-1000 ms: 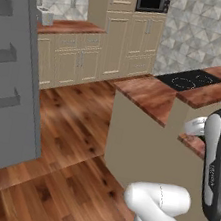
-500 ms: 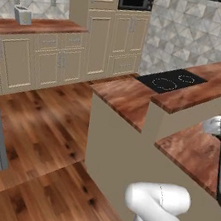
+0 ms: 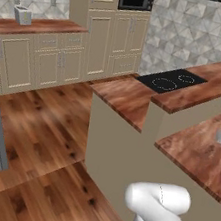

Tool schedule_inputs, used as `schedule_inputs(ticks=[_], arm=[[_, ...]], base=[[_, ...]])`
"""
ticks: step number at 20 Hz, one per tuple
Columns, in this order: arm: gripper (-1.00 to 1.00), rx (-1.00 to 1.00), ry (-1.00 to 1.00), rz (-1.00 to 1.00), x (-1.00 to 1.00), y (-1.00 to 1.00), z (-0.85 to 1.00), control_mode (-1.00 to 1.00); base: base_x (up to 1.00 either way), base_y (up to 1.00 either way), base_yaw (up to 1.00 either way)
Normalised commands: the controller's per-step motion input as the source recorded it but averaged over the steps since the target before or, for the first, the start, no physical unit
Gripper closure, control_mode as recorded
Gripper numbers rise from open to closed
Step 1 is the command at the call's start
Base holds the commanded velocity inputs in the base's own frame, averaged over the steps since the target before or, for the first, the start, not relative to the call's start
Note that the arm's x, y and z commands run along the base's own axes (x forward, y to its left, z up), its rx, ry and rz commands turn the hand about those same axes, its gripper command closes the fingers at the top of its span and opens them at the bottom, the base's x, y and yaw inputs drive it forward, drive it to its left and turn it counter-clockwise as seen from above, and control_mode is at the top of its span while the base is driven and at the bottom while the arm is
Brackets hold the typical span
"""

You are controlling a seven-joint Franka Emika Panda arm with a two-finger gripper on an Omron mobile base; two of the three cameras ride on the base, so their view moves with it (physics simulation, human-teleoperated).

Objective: Open the fridge, remove the orange, squash, and chicken drumstick, and place them on any counter.

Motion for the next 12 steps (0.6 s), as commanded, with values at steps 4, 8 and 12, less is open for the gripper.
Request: schedule_inputs(ticks=[4, 8, 12], arm=[[1.0, 0.0, 0.04, 0.0, 1.0, -0.67, -0.92, -1.0], [1.0, 0.0, 0.14, 0.0, 1.0, -0.53, -0.72, -1.0], [1.0, 0.0, 0.28, 0.0, 1.0, -0.4, -0.64, -1.0]], base=[[0.0, 0.0, 0.0], [0.0, 0.0, 0.0], [0.0, 0.0, 0.0]])
